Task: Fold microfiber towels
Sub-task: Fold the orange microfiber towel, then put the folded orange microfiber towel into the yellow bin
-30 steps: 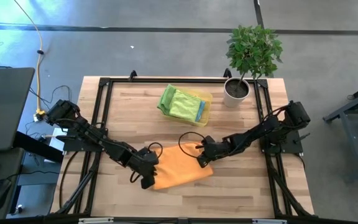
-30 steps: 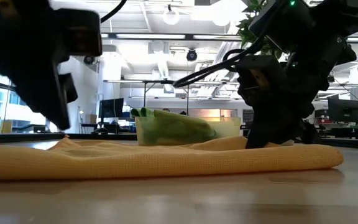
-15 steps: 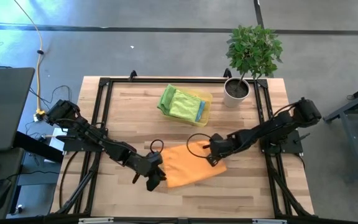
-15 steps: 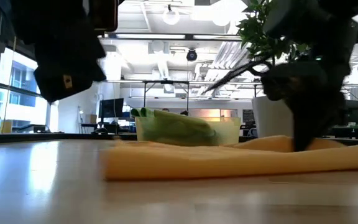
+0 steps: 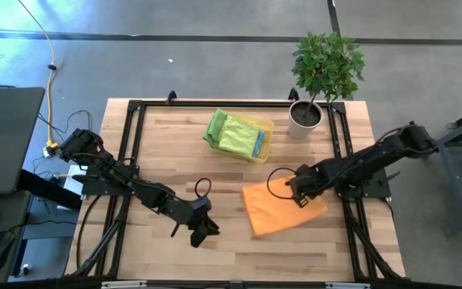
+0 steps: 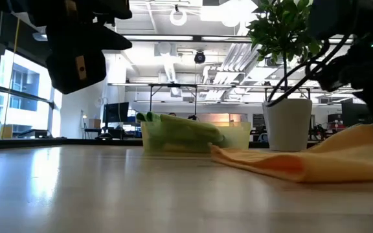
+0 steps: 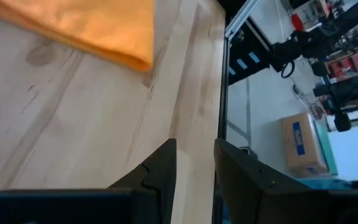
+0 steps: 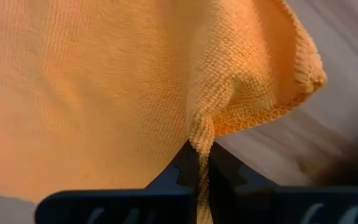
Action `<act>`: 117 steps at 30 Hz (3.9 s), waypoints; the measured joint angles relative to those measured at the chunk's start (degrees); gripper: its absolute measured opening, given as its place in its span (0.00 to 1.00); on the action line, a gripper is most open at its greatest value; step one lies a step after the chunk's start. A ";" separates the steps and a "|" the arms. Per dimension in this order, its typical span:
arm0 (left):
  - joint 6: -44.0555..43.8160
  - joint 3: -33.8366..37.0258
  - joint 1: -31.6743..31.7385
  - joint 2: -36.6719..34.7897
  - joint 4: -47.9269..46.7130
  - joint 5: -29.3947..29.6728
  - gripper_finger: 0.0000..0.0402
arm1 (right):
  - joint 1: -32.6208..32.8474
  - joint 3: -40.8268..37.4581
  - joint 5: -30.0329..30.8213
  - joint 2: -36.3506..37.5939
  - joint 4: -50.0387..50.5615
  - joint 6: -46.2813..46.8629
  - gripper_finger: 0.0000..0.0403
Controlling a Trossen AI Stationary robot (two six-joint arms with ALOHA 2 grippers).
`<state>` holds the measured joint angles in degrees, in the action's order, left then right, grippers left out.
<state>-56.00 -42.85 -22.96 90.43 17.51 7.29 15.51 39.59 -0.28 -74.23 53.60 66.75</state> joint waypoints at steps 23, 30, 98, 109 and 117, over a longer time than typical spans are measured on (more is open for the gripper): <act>-3.88 0.00 6.24 -0.02 5.36 -8.53 0.25 | 1.12 35.50 0.84 -25.01 22.31 3.81 0.00; -1.43 0.00 7.26 -0.02 9.00 -16.34 0.25 | 3.18 51.37 0.68 -37.89 29.92 6.74 0.00; 8.29 -0.04 8.52 -0.11 8.90 -26.15 0.25 | 6.43 86.06 30.06 -52.06 36.59 3.75 0.31; 8.31 -0.04 10.67 -0.07 8.88 -26.29 0.25 | 7.87 70.63 24.84 -45.04 36.31 5.78 0.29; 12.55 -0.26 11.81 -0.04 10.20 -27.04 0.25 | 10.46 48.90 23.57 -34.47 19.37 12.94 0.29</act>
<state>-43.45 -43.11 -11.15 90.39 27.71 -19.75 25.97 88.49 23.29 -108.70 72.97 79.69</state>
